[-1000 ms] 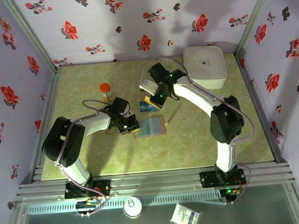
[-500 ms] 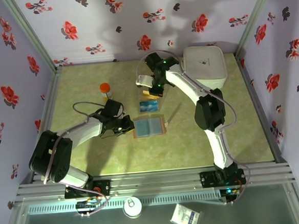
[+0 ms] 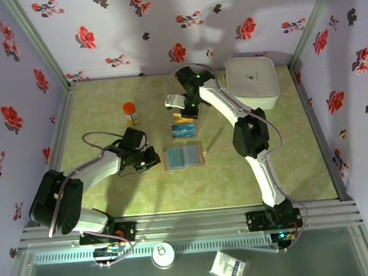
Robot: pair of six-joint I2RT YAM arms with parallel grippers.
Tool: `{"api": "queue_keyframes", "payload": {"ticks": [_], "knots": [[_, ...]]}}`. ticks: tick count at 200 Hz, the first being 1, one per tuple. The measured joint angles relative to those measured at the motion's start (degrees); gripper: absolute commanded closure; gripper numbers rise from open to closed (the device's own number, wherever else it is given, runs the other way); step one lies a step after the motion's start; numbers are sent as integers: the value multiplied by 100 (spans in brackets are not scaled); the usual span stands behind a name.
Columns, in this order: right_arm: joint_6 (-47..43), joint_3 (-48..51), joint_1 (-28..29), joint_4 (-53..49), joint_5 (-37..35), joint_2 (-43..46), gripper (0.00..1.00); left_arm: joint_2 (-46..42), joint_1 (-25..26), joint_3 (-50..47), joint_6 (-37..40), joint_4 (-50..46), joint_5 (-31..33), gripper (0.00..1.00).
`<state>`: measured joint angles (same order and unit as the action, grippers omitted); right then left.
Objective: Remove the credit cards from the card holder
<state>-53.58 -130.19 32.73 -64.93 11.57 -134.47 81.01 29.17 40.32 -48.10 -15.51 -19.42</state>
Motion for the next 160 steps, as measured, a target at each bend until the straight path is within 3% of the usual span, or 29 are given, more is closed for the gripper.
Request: {"api": "queue_keyframes", "payload": {"ticks": [35,99,160], "knots": [[-9,-7,-20,-4,-7,-162,84,2,-24,0,0,0,0,91],[339,160,-55,323,-138,-13,82,98,-31,0,0,11,-4,91],[2186,1744,-61,1628,-258,1384,82,481,-31,66,2,293,-175,94]]}}
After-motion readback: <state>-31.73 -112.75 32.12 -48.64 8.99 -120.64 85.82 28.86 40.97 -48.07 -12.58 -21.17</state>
